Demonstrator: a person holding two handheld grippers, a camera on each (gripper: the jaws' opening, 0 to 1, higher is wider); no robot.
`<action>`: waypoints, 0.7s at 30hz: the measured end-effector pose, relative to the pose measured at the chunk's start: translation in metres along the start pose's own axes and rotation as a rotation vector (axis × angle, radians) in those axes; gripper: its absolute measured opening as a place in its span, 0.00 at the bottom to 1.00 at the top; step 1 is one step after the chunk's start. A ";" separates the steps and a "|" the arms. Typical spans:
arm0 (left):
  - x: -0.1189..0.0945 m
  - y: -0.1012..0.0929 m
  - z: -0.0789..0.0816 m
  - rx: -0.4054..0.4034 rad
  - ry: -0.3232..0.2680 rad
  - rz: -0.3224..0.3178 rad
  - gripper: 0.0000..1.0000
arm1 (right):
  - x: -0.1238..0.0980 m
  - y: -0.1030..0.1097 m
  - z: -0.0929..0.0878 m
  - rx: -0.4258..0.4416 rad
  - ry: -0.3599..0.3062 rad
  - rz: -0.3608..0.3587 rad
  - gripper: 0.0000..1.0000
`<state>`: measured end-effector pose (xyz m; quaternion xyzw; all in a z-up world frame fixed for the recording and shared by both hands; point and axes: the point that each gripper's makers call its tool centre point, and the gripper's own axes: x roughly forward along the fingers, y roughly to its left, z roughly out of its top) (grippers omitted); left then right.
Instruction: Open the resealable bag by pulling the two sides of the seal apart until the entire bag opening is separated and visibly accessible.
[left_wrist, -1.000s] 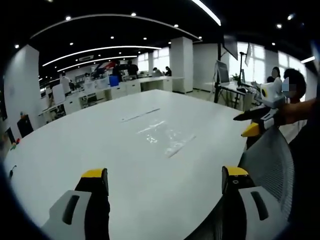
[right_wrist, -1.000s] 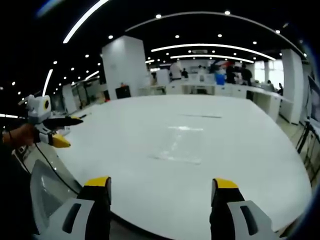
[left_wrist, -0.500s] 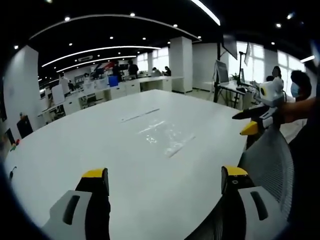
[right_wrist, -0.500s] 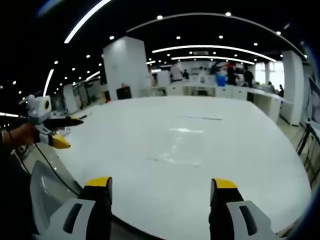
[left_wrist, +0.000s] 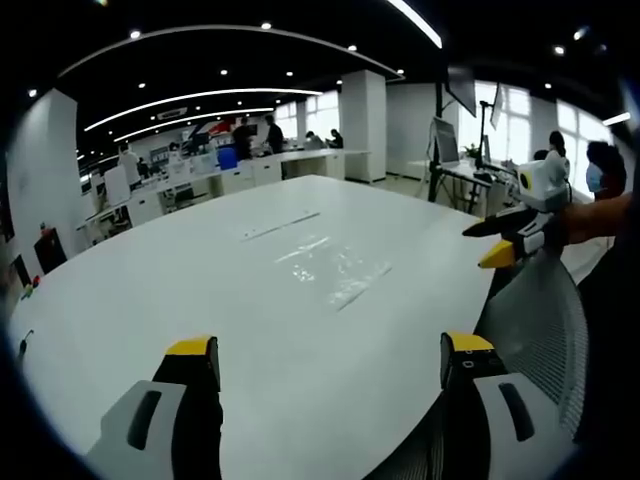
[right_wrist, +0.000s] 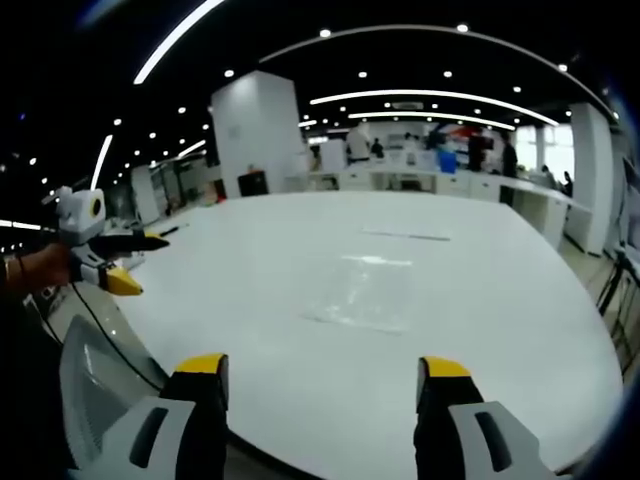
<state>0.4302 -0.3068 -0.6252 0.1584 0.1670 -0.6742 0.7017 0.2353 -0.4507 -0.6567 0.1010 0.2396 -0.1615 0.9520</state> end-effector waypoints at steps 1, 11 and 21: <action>0.000 0.000 -0.001 -0.001 0.002 0.000 0.89 | 0.001 0.000 0.000 -0.004 0.000 0.003 0.75; -0.001 -0.001 -0.003 -0.008 0.006 0.001 0.88 | 0.011 -0.001 0.005 -0.045 0.007 0.028 0.70; 0.000 0.000 -0.004 -0.010 0.008 0.002 0.86 | 0.028 0.002 0.013 -0.089 0.010 0.067 0.66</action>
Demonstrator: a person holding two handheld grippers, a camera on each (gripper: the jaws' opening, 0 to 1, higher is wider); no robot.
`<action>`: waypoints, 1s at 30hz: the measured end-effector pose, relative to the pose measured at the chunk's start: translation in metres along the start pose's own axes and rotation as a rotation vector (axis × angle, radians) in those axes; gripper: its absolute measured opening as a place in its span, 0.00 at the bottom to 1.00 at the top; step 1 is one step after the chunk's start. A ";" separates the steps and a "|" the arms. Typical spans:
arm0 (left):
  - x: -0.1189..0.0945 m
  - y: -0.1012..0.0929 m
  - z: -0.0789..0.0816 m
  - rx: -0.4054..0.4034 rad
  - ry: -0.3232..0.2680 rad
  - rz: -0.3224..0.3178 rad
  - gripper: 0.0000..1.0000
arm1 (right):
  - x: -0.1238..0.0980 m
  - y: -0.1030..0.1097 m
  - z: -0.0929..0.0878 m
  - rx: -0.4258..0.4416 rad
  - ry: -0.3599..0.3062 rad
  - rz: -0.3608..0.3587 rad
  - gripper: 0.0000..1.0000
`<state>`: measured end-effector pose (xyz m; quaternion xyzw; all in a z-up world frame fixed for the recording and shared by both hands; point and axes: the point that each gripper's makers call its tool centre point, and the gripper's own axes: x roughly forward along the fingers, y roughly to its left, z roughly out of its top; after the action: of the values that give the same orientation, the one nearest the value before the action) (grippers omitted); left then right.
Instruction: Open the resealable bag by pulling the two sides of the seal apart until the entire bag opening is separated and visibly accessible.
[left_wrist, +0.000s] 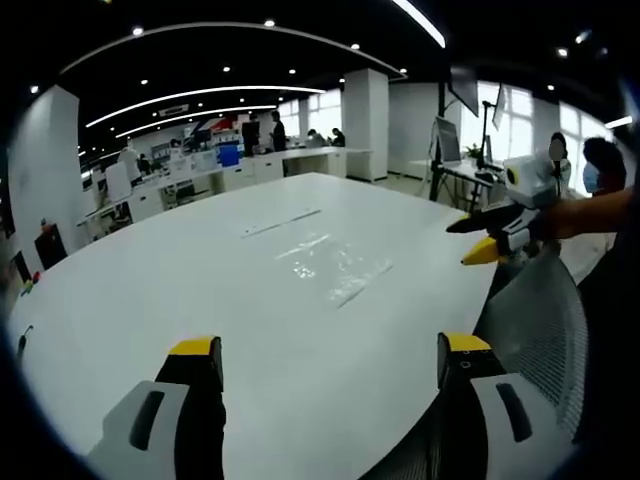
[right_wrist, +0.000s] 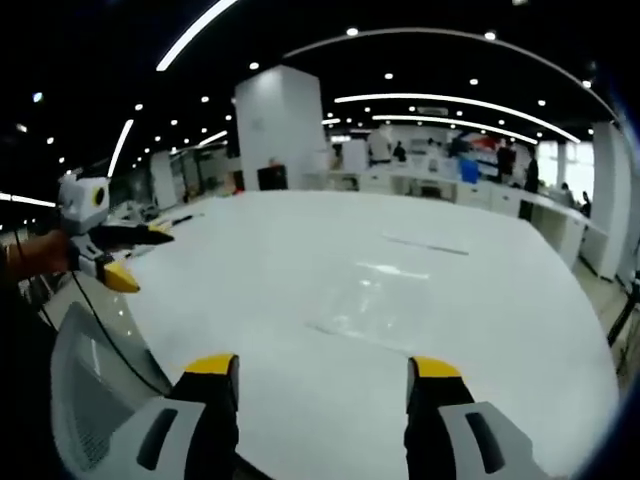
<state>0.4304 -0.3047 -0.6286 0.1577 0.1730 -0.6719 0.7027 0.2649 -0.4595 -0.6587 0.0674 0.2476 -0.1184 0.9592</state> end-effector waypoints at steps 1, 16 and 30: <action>0.000 0.000 0.000 0.001 0.001 0.000 0.86 | 0.002 0.000 0.000 -0.002 0.004 0.005 0.66; -0.001 -0.001 -0.005 -0.013 0.009 0.006 0.83 | 0.013 -0.002 -0.008 -0.016 0.036 0.025 0.62; 0.005 -0.002 -0.009 -0.010 0.028 -0.011 0.82 | 0.048 -0.007 -0.003 -0.129 0.073 0.074 0.52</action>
<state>0.4285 -0.3050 -0.6393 0.1626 0.1869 -0.6725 0.6974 0.3023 -0.4752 -0.6849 0.0190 0.2870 -0.0644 0.9556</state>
